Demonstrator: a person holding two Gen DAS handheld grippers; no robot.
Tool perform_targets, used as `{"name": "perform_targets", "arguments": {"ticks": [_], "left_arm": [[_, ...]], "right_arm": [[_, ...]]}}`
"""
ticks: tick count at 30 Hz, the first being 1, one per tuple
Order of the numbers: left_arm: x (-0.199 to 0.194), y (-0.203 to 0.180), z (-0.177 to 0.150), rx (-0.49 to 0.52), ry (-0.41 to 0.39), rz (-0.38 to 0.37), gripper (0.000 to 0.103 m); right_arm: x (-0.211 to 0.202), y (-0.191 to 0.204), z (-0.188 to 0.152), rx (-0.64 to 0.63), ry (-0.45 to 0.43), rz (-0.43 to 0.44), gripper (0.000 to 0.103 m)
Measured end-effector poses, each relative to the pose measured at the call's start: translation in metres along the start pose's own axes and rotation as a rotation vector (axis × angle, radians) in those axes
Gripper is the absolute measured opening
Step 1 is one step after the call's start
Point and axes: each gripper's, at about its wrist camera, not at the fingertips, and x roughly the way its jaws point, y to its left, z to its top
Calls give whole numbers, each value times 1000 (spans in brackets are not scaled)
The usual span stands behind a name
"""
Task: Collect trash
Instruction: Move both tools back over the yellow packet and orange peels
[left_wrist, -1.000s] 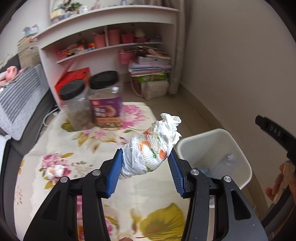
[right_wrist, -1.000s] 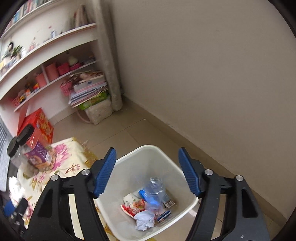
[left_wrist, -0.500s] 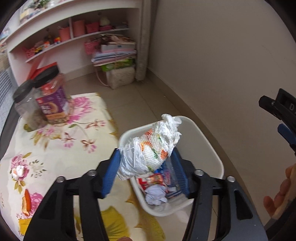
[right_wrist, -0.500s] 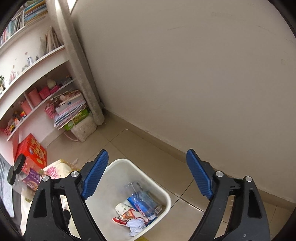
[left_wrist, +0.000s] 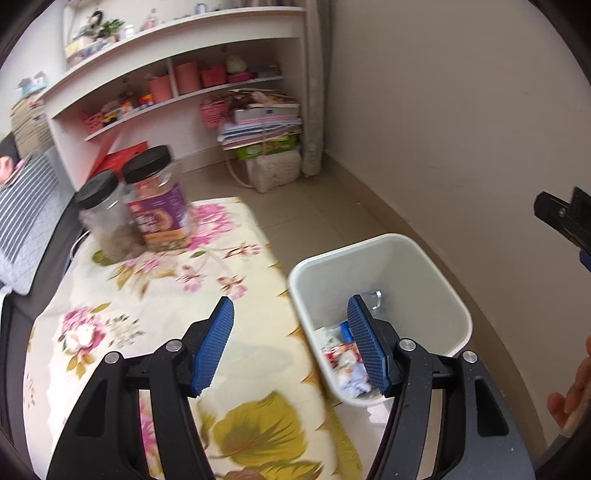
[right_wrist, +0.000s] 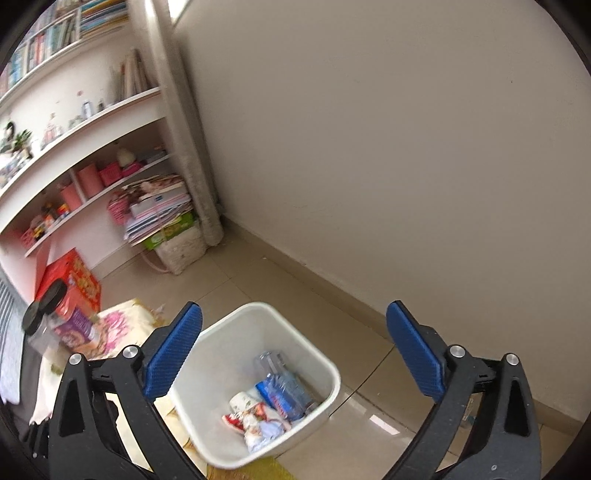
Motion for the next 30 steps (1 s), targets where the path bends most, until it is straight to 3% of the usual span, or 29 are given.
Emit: {"name": "perform_targets", "arguments": {"ticks": [12, 22, 26, 30], "left_arm": [[-41, 74, -58, -44, 19, 109, 71], [-61, 124, -88, -45, 32, 181, 72], [-60, 147, -99, -55, 71, 205, 72], [-48, 171, -118, -17, 162, 229, 72]], "right_arm": [[-49, 62, -56, -194, -40, 86, 96], [-77, 118, -111, -383, 3, 202, 96], [-82, 139, -134, -469, 24, 238, 96], [-86, 158, -154, -548, 48, 279, 96]]}}
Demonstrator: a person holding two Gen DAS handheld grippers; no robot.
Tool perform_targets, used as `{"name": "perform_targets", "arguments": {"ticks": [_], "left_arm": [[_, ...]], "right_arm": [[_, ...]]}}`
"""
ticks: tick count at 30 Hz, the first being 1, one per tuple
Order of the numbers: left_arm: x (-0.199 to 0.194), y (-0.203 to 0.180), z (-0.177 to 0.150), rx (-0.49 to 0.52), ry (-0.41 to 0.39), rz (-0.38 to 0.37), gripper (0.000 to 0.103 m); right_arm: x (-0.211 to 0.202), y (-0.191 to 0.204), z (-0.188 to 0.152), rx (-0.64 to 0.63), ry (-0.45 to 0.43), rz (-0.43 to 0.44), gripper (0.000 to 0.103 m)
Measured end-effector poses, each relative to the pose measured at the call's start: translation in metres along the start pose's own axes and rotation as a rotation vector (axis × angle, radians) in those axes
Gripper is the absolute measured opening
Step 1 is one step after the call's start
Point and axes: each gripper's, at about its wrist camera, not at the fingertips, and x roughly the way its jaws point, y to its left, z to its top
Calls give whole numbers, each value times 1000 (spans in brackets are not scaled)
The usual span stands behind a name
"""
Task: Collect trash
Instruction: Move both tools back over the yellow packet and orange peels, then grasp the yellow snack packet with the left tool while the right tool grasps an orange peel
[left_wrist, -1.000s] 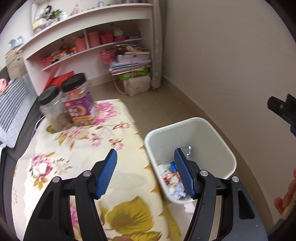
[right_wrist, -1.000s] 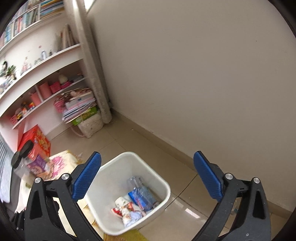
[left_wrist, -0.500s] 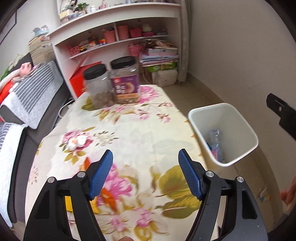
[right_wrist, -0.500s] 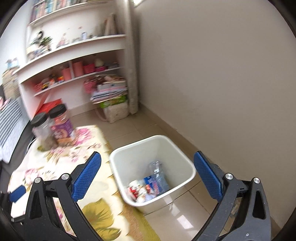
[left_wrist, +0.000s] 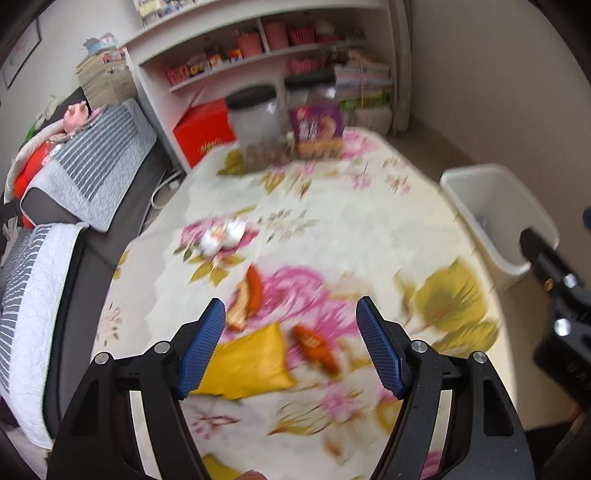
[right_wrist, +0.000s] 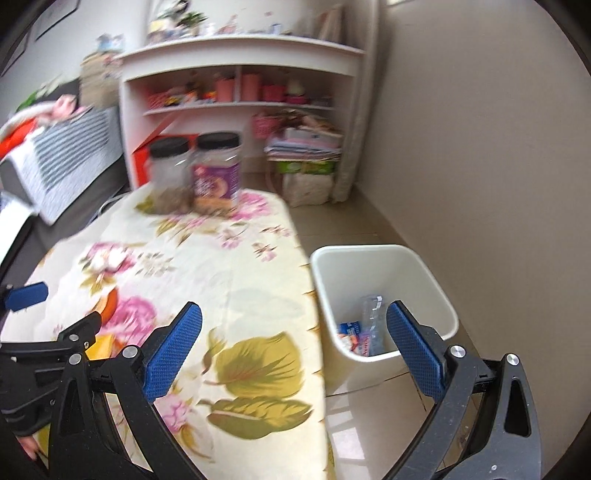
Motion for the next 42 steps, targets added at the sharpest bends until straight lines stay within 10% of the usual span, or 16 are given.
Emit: {"name": "perform_targets", "arguments": {"ticks": [8, 19, 22, 33, 42], "left_arm": [[59, 28, -30, 324, 254, -41, 85], [111, 47, -46, 426, 413, -190, 85], [116, 56, -48, 403, 402, -242, 82], [88, 69, -63, 396, 290, -370, 24], [54, 106, -52, 249, 190, -328, 17]], "right_arm": [[14, 42, -11, -125, 88, 131, 96], [47, 91, -24, -276, 218, 333, 96], [57, 102, -28, -304, 270, 392, 96], [79, 139, -34, -368, 343, 469, 96], [94, 153, -38, -374, 379, 488, 94]]}}
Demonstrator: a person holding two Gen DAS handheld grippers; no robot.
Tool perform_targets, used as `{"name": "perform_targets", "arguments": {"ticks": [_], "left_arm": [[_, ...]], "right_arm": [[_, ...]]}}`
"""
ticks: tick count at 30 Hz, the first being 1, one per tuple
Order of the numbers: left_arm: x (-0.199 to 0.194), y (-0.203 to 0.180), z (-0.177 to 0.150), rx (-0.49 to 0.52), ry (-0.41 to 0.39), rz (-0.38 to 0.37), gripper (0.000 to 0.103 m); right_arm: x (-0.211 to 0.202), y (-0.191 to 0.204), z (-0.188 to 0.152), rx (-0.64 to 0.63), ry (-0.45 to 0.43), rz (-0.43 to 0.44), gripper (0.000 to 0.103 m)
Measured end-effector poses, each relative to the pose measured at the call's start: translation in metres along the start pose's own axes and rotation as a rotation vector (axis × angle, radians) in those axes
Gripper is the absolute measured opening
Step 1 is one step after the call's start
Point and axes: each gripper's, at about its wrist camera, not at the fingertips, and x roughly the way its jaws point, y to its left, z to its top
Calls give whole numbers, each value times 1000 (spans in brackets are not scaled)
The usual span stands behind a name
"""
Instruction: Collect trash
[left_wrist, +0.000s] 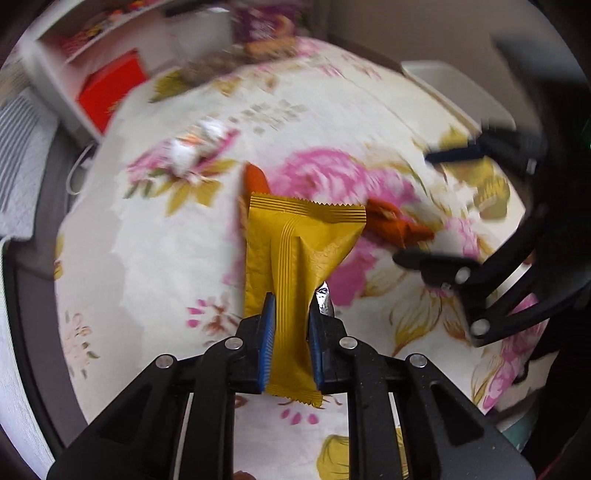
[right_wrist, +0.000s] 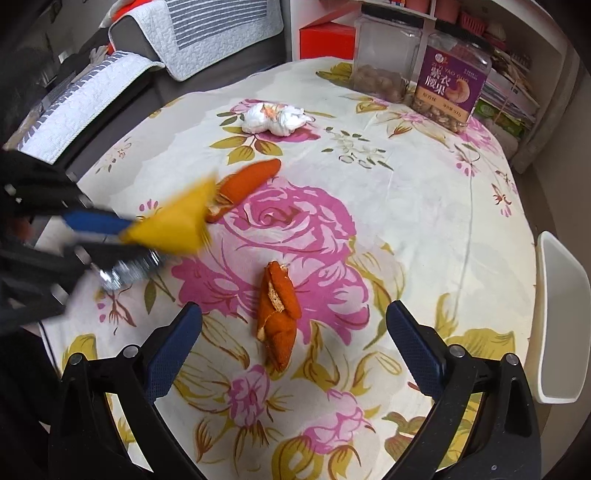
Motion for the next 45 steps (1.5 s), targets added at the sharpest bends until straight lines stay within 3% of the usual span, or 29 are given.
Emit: {"name": "perform_targets", "arguments": {"ticks": [2, 5, 8, 9, 13, 17, 21, 27, 32, 37, 45], "left_arm": [[-13, 5, 3, -61, -41, 10, 17], [-19, 23, 13, -137, -84, 16, 17], [-22, 35, 18, -216, -114, 58, 17], [-24, 38, 17, -241, -117, 68, 17], [-18, 56, 17, -347, -110, 110, 17], [-17, 67, 20, -406, -132, 133, 17], [-31, 66, 27, -446, -194, 167, 17], [-59, 48, 45, -454, -329, 277, 17], [-80, 34, 54, -490, -434, 346, 20], [-90, 22, 66, -525, -498, 381, 20], [-90, 0, 82, -537, -521, 367, 20]], "right_arm": [[8, 0, 1, 5, 15, -1, 87], [21, 1, 4, 13, 50, 2, 68], [26, 4, 6, -7, 56, -39, 41], [26, 4, 7, -2, 54, -31, 19], [19, 0, 16, 51, 38, -20, 18], [0, -2, 33, 98, -45, -13, 18], [-27, -5, 54, 136, -167, -31, 18], [-76, -9, 77, 202, -371, -95, 18], [-102, -19, 78, 268, -467, -152, 18], [-112, -29, 74, 281, -519, -220, 18], [-120, -50, 63, 317, -522, -236, 18]]}}
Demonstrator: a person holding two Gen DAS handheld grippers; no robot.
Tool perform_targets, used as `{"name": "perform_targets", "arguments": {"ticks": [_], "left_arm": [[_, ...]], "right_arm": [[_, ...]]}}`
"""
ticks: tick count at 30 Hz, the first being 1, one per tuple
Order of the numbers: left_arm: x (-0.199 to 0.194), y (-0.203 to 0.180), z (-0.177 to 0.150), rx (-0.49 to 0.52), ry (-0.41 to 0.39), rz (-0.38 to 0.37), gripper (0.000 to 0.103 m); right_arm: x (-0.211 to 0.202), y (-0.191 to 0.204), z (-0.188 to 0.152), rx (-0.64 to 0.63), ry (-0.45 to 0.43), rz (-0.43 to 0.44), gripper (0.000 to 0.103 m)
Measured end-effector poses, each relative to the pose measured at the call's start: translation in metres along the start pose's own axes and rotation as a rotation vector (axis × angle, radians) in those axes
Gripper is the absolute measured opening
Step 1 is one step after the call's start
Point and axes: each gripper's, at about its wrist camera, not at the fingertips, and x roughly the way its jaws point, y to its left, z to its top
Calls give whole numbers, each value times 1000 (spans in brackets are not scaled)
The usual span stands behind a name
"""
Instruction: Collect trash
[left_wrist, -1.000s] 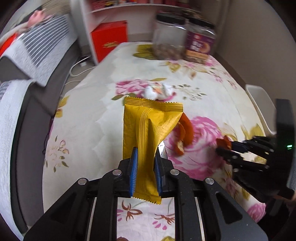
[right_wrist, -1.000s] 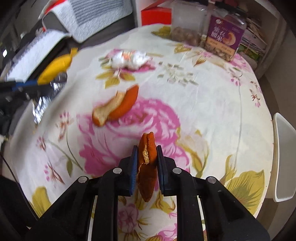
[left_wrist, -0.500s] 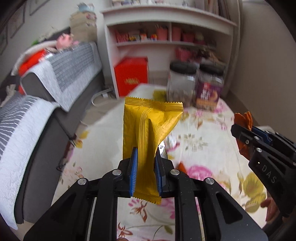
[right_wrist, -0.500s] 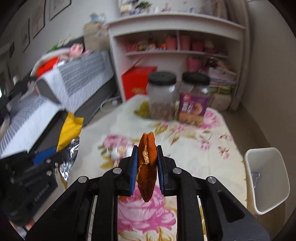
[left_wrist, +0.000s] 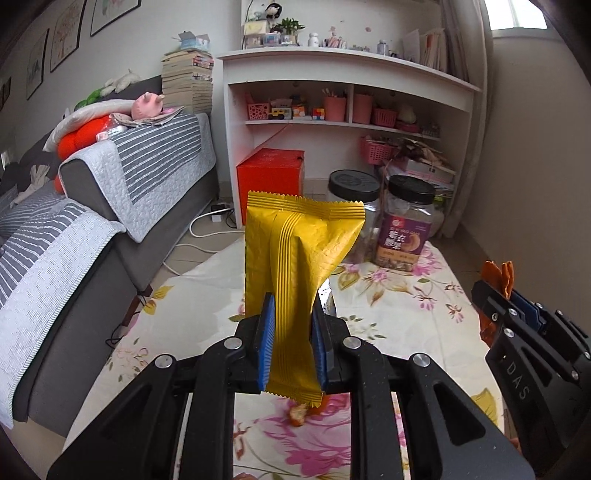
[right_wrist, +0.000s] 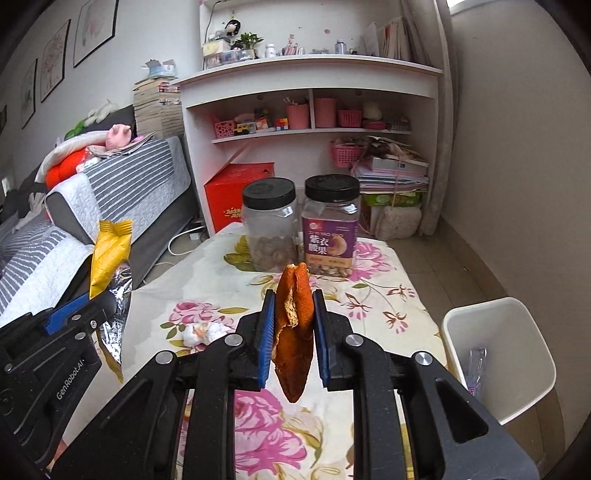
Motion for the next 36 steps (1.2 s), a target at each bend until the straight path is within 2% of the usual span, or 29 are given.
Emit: {"name": "perform_targets", "arguments": {"ticks": [7, 19, 31, 36], "left_arm": [[-1, -25, 2, 8, -2, -22, 20], [-3, -82, 0, 62, -7, -82, 20], [-4, -139, -8, 144, 7, -144, 20], [-5, -161, -10, 168, 14, -167, 20]], "right_arm": [[-10, -26, 1, 22, -18, -30, 18], [-21, -94, 0, 97, -23, -116, 19], [-27, -188, 1, 231, -32, -260, 19], [-25, -231, 2, 323, -20, -309, 19]]}}
